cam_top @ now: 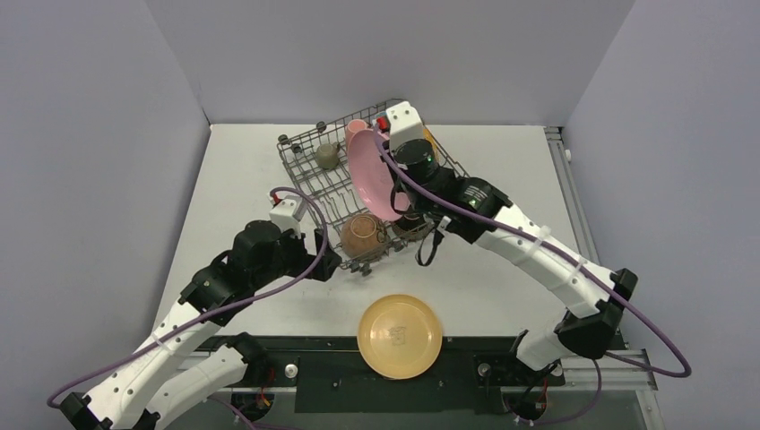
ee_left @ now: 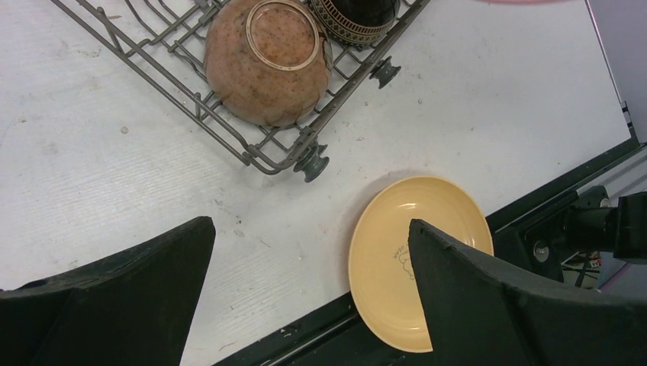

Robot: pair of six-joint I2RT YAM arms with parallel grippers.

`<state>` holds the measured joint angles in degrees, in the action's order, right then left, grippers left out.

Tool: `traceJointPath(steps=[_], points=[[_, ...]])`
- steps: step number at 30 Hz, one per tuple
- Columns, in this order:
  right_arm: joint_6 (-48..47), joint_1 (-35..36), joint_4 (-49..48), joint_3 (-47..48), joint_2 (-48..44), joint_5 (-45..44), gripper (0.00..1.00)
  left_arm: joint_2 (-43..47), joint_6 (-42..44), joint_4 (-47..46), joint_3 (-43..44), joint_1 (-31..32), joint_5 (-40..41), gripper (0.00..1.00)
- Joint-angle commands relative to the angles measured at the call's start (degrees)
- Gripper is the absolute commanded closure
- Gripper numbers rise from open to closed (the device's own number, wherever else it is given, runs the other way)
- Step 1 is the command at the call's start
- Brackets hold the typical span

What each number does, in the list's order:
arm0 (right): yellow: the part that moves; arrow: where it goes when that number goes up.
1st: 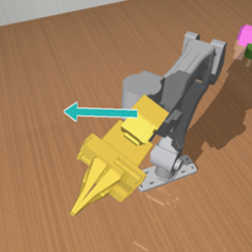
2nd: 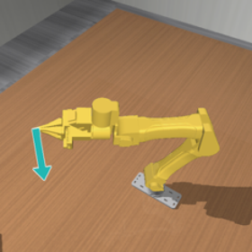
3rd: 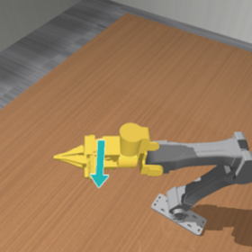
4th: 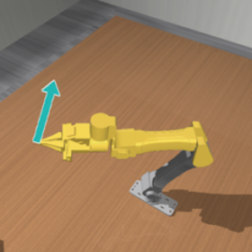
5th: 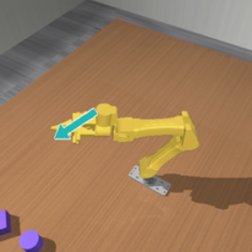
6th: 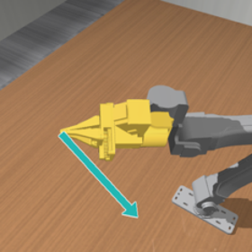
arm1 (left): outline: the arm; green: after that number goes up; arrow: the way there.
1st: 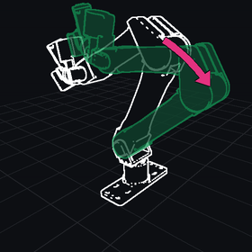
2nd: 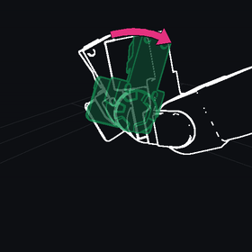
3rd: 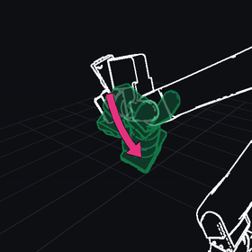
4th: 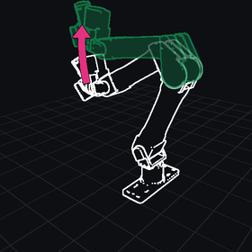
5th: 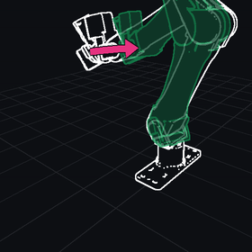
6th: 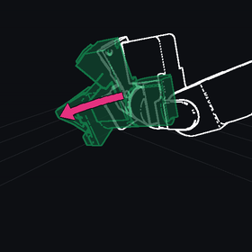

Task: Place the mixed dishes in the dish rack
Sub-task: Insert the plate into the dish rack.

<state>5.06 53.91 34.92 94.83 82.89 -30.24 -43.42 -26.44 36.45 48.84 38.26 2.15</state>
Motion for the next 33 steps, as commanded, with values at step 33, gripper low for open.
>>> traceJointPath(steps=[33], points=[[-17.9, -6.0, -18.4, 25.5, 43.0, -4.6, 1.00, 6.8, 5.2, -1.7, -5.1, -1.8, -0.9, 0.04]])
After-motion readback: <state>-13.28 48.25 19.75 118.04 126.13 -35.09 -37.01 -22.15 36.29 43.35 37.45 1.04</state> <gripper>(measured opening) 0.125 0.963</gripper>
